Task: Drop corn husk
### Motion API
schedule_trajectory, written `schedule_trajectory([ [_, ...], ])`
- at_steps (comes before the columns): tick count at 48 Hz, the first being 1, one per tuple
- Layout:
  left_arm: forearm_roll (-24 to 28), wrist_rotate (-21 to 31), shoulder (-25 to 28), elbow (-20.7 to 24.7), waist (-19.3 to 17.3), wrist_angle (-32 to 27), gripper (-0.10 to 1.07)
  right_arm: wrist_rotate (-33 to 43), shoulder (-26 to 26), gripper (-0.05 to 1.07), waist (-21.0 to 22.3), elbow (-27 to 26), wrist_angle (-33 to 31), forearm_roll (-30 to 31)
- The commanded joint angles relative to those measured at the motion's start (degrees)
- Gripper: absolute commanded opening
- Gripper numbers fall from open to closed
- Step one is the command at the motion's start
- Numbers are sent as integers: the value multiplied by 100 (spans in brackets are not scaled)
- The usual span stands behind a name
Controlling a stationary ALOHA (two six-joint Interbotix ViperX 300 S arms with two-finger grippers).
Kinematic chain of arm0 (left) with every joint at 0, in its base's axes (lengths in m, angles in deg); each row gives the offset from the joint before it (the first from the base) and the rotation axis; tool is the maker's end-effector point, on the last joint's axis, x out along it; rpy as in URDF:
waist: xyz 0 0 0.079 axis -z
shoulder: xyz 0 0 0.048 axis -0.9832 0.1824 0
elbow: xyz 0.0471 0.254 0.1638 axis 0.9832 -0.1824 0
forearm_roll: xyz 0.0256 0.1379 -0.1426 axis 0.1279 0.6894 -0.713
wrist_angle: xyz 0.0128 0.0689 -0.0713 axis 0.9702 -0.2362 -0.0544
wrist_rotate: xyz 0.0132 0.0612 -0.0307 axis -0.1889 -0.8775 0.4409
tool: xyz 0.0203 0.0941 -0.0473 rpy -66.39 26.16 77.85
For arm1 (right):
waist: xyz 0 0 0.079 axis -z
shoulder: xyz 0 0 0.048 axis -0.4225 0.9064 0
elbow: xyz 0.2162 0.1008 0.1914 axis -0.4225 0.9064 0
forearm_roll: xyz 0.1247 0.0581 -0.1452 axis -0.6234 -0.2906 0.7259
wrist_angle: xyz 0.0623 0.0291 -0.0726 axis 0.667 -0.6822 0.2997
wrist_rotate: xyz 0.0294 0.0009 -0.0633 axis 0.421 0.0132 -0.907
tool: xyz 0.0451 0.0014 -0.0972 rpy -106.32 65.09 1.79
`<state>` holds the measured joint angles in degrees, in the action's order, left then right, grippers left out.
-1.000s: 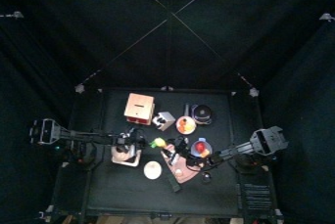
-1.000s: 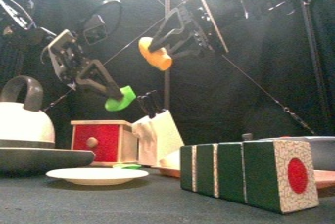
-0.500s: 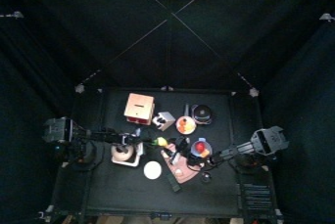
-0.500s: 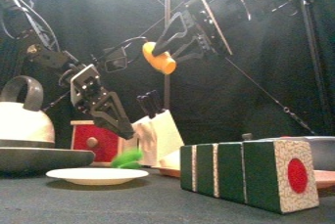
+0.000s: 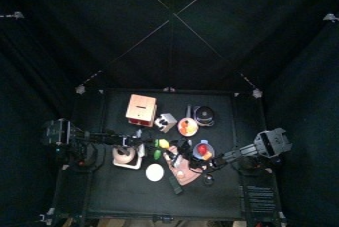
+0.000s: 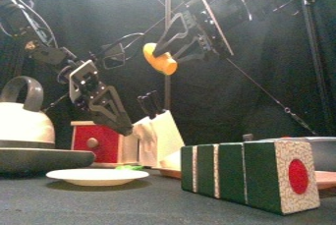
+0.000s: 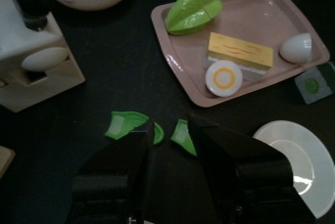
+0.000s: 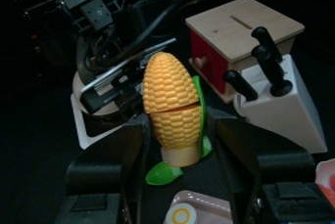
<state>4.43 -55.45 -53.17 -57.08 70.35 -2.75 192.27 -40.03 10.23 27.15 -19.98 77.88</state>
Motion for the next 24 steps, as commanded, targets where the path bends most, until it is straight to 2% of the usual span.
schedule_trajectory([
  [1,-9,-18,-167,18,-26,35,75,9,-211,56,9,-53,-35,18],
  [24,-9,-9,-316,0,-18,62,75,-44,-185,56,26,-53,-35,-18],
])
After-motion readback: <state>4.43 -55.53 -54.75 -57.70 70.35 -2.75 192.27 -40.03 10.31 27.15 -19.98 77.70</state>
